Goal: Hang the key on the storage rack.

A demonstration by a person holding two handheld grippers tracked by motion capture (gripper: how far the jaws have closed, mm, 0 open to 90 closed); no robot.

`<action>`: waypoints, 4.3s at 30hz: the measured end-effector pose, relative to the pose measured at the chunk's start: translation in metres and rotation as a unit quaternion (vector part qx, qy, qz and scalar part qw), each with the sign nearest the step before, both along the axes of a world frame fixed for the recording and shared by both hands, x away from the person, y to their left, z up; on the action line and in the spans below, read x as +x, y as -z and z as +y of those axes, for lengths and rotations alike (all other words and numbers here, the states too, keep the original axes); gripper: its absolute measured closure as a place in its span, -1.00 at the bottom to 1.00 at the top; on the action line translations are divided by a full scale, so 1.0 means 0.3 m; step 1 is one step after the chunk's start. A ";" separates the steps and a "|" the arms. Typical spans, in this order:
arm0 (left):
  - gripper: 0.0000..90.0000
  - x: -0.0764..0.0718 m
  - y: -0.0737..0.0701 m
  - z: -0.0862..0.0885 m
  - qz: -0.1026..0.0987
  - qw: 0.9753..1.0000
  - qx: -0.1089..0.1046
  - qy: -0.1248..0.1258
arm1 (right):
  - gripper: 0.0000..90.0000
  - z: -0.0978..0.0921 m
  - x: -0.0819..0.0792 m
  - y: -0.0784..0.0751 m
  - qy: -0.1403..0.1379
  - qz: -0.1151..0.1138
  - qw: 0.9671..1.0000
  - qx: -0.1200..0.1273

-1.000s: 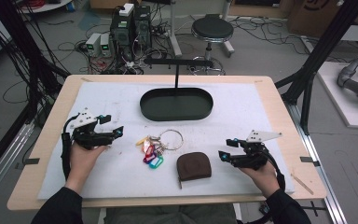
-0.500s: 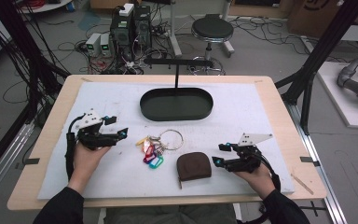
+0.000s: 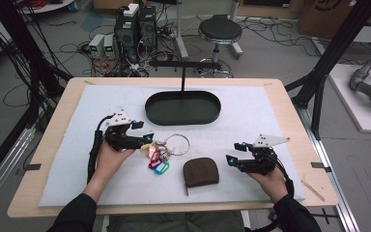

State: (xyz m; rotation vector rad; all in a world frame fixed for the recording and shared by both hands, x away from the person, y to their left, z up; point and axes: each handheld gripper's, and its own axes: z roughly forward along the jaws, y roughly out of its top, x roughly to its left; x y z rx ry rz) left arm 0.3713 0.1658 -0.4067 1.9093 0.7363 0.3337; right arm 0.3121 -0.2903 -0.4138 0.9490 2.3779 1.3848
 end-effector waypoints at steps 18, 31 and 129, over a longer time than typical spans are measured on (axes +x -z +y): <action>0.17 0.113 0.065 -0.223 0.056 0.997 0.058 0.015 | -0.20 -0.038 0.009 -0.008 0.026 -0.012 1.000 0.002; 0.53 0.160 0.106 -0.278 0.076 0.990 0.121 -0.009 | -0.20 -0.054 0.015 -0.009 0.033 -0.015 0.999 0.006; 0.93 -0.083 -0.205 -0.131 -0.033 0.996 0.020 0.084 | -0.20 -0.059 0.031 -0.012 0.042 -0.023 0.999 0.013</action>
